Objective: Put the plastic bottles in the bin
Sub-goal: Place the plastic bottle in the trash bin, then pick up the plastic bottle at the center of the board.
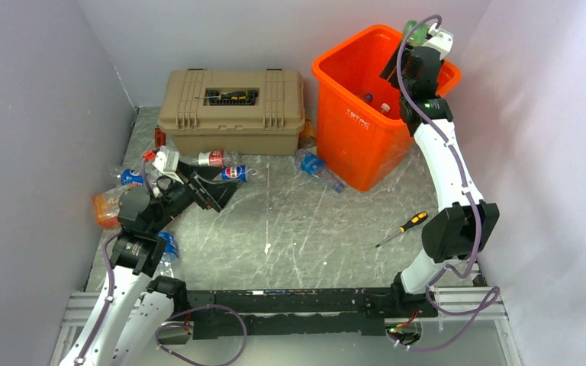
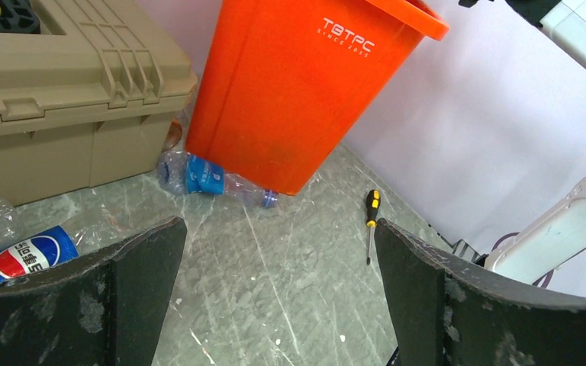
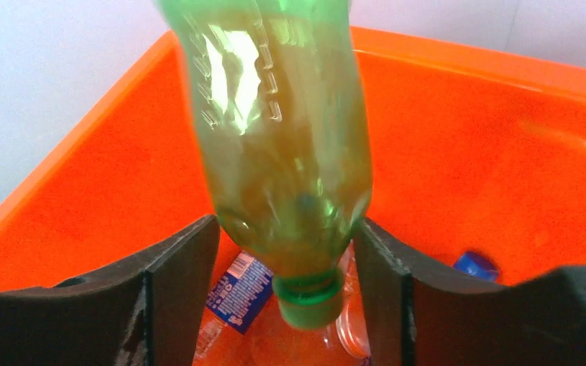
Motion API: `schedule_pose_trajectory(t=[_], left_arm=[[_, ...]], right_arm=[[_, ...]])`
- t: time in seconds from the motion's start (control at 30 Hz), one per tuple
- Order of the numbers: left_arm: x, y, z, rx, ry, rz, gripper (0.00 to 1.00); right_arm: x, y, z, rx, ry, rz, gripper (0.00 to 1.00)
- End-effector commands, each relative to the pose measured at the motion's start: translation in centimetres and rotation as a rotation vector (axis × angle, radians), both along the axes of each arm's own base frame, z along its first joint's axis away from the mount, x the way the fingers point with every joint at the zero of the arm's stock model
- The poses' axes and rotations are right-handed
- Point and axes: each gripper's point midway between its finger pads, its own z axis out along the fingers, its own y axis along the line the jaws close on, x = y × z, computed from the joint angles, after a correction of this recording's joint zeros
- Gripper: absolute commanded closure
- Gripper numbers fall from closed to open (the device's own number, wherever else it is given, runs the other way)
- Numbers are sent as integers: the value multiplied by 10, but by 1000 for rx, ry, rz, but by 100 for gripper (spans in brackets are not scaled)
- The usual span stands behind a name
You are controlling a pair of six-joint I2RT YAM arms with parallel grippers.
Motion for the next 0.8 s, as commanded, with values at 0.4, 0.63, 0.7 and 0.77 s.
schedule_pose_trajectory(t=[0.4, 0.63, 0.7, 0.77], left_arm=[[6, 2, 12, -10, 11, 27, 1], [29, 30, -15, 64, 140, 230, 1], [41, 47, -34, 122, 220, 338, 2], [51, 64, -58, 198, 337, 440, 2]], right_arm=[[-102, 73, 158, 72, -376, 221, 0], [-204, 152, 138, 92, -481, 522, 2], [-222, 176, 101, 112, -424, 645, 2], [-232, 203, 49, 130, -317, 751, 3]])
